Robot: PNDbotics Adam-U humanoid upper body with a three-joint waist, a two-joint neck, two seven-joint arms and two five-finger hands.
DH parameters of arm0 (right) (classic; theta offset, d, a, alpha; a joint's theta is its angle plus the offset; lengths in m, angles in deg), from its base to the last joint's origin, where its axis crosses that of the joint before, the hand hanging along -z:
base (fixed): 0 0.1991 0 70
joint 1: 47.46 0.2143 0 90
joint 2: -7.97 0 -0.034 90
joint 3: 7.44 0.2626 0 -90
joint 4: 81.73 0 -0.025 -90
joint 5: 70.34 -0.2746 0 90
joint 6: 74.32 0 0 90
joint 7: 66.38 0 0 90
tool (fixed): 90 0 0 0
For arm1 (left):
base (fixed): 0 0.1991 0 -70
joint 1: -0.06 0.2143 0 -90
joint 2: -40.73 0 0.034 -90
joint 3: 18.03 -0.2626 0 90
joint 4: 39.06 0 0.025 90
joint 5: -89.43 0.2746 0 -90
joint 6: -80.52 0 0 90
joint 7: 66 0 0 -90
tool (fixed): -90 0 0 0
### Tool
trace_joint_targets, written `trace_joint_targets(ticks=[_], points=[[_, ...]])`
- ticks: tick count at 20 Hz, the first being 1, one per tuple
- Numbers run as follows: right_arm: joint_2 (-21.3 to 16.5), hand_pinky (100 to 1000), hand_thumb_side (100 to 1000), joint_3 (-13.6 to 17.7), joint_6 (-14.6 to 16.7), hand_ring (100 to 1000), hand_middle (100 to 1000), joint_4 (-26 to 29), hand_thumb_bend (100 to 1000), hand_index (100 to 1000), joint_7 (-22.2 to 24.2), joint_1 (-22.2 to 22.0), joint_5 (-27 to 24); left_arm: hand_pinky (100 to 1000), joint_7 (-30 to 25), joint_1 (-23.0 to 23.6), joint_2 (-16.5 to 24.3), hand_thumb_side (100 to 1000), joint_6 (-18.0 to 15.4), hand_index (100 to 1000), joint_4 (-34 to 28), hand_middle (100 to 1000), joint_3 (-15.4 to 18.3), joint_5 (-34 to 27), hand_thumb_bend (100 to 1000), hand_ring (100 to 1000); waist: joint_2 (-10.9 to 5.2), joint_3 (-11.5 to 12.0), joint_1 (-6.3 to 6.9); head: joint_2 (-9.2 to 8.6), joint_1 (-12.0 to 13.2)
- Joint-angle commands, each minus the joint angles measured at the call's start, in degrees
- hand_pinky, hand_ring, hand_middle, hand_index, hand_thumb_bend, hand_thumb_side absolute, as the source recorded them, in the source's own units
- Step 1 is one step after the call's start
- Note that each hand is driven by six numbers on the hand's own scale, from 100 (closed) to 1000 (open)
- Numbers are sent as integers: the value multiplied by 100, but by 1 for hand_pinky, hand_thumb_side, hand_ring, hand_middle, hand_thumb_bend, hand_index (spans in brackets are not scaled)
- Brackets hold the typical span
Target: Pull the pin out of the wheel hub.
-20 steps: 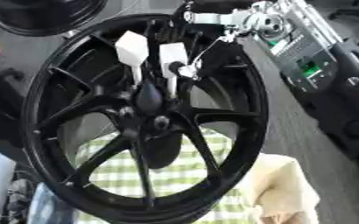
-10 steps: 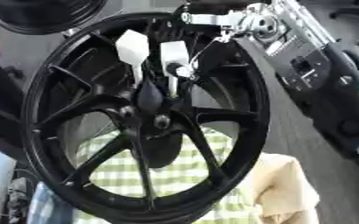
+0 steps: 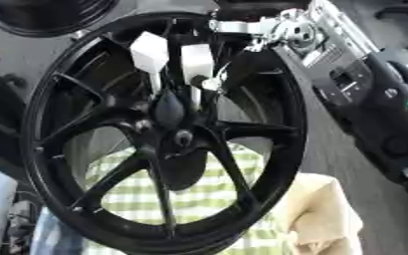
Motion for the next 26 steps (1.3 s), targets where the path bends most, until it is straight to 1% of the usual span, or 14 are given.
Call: trace_joint_targets(ticks=[1, 2, 3, 4, 6, 7, 10, 13, 18, 19, 20, 23, 26], points=[[-171, 830, 405, 100, 20, 825, 674, 47, 243, 822, 3, 82, 20, 749, -23, -23, 126, 861, -6, 734, -45, 697, 13, -21, 100, 760, -97, 0, 16, -72, -10], [-168, 828, 384, 100, 10, 821, 634, 57, 212, 802, 0, 81, -14, 749, -27, -25, 124, 860, -5, 734, -44, 697, 10, -21, 100, 760, -97, -3, 17, -73, -14], [-169, 825, 370, 98, -13, 818, 613, 73, 193, 787, -7, 80, -62, 750, -32, -27, 124, 860, -3, 735, -42, 698, 6, -20, 100, 761, -96, -5, 18, -73, -15], [-168, 825, 363, 95, -51, 817, 603, 93, 181, 777, -20, 79, -120, 750, -38, -27, 124, 861, -1, 735, -40, 698, 2, -19, 100, 761, -96, -6, 19, -69, -16], [-169, 823, 327, 81, -153, 811, 574, 151, 112, 748, -53, 76, -251, 750, -46, -26, 125, 861, 1, 735, -35, 698, -1, -17, 100, 761, -94, -7, 20, -62, -24], [-171, 822, 312, 75, -218, 809, 566, 185, 100, 739, -76, 74, -326, 750, -48, -25, 126, 861, 1, 735, -32, 698, 0, -17, 100, 761, -94, -7, 21, -59, -27], [-174, 818, 259, 54, -479, 796, 533, 264, 100, 703, -163, 70, -597, 751, -56, -24, 127, 862, 0, 735, -27, 699, -3, -18, 100, 762, -92, 1, 18, -55, -33], [-180, 804, 209, 42, -764, 765, 481, 315, 100, 631, -300, 66, -815, 751, -72, -20, 127, 862, 3, 735, -18, 699, -14, -19, 100, 762, -91, 8, 12, -50, -40], [-199, 789, 196, 18, -1154, 728, 426, 354, 100, 528, -438, 54, -1165, 752, -81, -12, 132, 861, 2, 733, -5, 700, -10, -19, 100, 763, -96, 18, 2, -40, -39], [-210, 784, 224, 26, -1219, 719, 415, 372, 100, 511, -445, 59, -1228, 752, -81, -10, 135, 861, 0, 732, -4, 700, -8, -18, 100, 763, -98, 19, 1, -36, -41], [-227, 782, 200, 39, -1282, 715, 411, 401, 100, 503, -444, 66, -1294, 753, -82, -8, 137, 861, -1, 732, -3, 700, -6, -17, 100, 763, -100, 19, 0, -33, -43], [-324, 777, 199, 141, -1474, 705, 404, 556, 100, 484, -433, 126, -1522, 753, -83, -4, 142, 860, -5, 731, -5, 701, -1, -18, 100, 764, -109, 16, 0, -20, -58], [-487, 771, 189, 322, -1668, 696, 401, 770, 100, 474, -439, 184, -1810, 753, -84, -2, 149, 860, -10, 731, -12, 701, 4, -17, 100, 764, -119, 5, -2, -16, -47]])
